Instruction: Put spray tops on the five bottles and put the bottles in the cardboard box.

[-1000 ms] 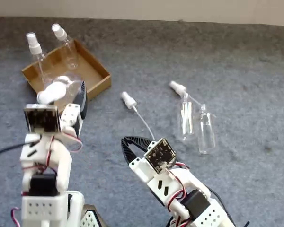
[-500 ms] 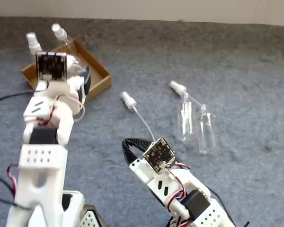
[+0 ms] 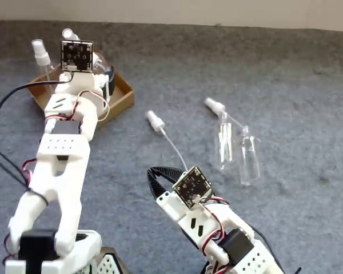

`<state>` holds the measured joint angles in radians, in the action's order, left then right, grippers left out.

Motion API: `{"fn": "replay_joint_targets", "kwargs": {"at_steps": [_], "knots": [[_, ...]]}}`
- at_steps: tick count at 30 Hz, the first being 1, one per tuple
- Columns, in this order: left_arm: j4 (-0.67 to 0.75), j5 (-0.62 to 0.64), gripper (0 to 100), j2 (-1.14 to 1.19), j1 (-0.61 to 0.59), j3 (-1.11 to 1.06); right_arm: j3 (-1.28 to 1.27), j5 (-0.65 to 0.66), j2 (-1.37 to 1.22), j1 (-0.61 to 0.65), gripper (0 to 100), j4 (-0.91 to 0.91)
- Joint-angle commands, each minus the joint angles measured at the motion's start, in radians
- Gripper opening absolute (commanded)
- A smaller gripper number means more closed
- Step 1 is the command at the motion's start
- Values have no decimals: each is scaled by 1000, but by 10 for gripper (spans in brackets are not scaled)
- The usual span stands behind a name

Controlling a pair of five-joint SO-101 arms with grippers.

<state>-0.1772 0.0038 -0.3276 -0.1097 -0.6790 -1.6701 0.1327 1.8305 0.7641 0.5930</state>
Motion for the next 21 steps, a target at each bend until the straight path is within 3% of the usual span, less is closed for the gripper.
{"fn": "replay_joint_targets", "kwargs": {"at_steps": [1, 21], "knots": [[84, -5, 48, 81, -16, 102, -166, 5, 4, -10, 19, 4], [84, -3, 48, 404, -48, 318, -166, 6, 2, -12, 19, 4]]}}
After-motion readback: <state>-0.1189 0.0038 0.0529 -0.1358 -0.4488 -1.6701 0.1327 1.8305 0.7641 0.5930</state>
